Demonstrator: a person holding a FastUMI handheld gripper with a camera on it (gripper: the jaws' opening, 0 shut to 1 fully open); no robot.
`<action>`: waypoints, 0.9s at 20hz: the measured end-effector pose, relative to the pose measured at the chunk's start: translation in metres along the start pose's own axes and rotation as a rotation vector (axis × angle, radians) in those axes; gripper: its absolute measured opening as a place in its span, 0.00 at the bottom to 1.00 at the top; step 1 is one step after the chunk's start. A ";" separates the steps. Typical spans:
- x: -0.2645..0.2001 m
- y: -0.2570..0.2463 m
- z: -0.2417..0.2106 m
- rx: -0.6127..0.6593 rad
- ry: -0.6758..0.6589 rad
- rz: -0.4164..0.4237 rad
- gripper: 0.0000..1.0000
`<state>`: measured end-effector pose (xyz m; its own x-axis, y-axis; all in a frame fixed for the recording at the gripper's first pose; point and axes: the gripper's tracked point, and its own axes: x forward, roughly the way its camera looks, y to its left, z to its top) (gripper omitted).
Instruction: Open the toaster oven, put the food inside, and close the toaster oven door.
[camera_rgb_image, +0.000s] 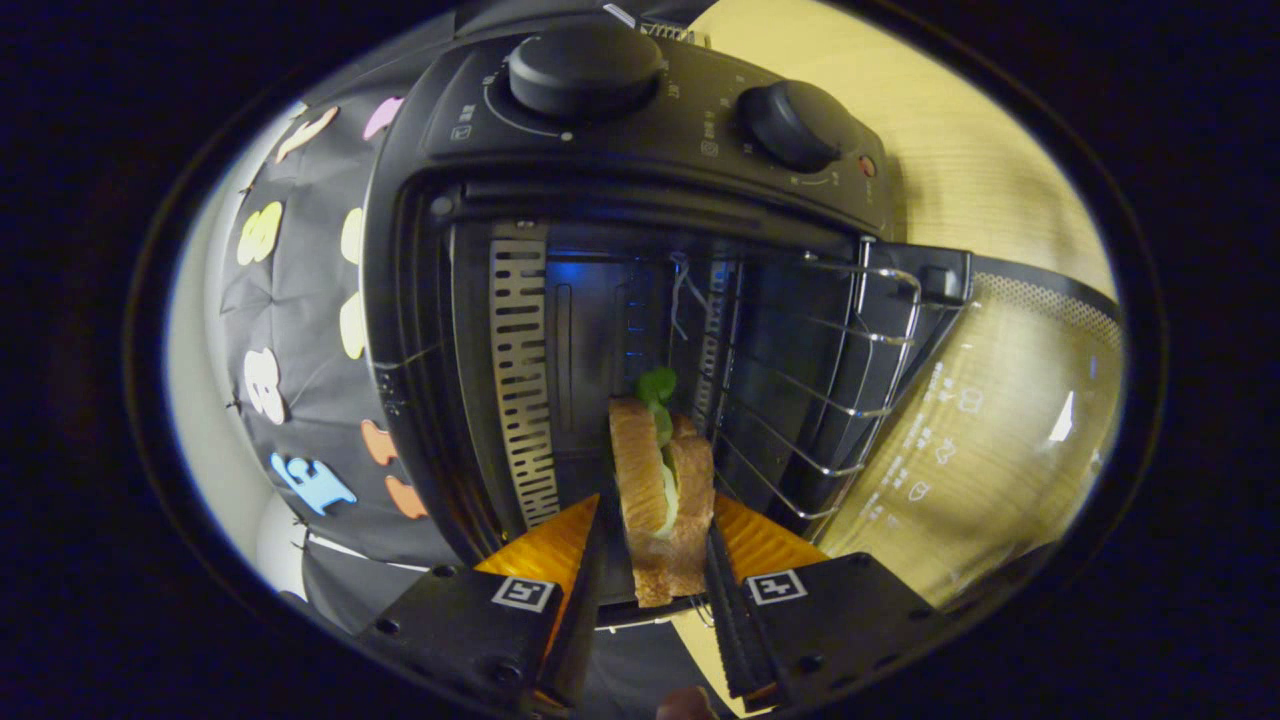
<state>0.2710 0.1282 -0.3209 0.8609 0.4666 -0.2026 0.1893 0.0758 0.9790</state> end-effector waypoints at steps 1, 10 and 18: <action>0.000 0.004 -0.006 -0.002 0.019 0.000 0.60; -0.028 -0.011 -0.018 -0.070 0.043 -0.160 0.83; -0.076 0.005 -0.057 -0.315 0.175 -0.215 0.91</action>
<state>0.1793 0.1435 -0.2990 0.7194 0.5515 -0.4223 0.1789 0.4404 0.8798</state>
